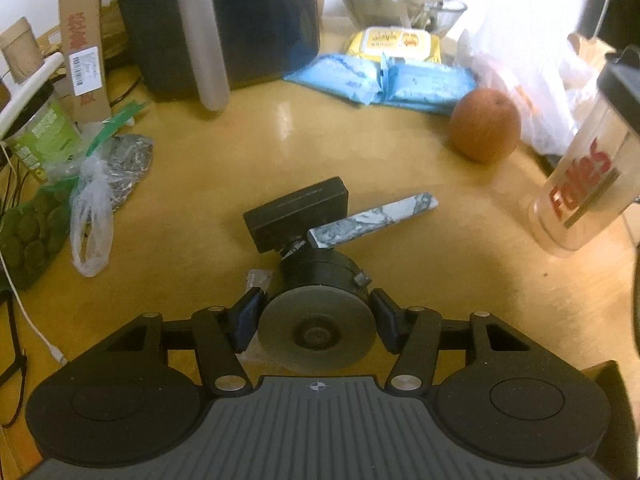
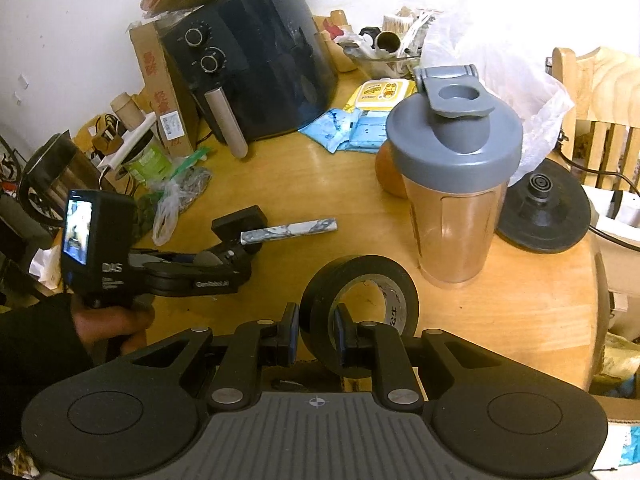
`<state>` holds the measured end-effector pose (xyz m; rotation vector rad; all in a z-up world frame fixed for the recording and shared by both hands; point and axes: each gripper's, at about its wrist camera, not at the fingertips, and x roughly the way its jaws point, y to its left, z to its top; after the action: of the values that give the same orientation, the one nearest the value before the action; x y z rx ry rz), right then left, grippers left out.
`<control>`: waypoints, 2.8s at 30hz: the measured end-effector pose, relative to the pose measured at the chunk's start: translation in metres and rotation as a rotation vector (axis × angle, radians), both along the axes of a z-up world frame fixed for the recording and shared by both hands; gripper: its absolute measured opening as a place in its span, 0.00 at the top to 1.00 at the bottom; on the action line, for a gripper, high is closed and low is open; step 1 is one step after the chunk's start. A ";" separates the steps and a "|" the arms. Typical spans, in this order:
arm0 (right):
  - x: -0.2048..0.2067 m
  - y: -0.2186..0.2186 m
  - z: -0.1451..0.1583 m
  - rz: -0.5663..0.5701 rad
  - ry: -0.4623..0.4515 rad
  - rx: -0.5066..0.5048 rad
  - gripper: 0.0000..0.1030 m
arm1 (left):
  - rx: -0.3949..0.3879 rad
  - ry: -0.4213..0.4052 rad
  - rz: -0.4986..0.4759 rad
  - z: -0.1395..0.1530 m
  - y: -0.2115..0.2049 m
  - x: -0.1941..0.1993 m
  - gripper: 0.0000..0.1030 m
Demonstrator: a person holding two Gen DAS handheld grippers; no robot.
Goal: Organize rigid objects
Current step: 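Grasp the black round puck with the left gripper while the right gripper holds the tape roll, then carry the black puck into the box and open the left gripper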
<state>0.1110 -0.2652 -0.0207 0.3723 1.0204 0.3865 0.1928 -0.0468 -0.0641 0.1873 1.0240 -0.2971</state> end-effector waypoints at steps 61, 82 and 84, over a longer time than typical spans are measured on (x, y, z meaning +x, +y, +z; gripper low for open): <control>-0.026 0.018 0.015 0.272 -0.055 0.079 0.80 | -0.162 0.044 0.214 0.050 0.058 -0.185 0.45; -0.043 0.018 0.013 0.313 -0.044 0.073 0.80 | -0.150 0.069 0.293 0.045 0.061 -0.202 0.44; -0.044 0.020 0.013 0.324 -0.043 0.073 0.80 | -0.150 0.066 0.301 0.046 0.061 -0.204 0.44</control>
<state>0.0669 -0.2449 -0.0079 0.2622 1.0280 0.7213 -0.0117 0.0146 -0.0185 -0.1133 1.0745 -0.1060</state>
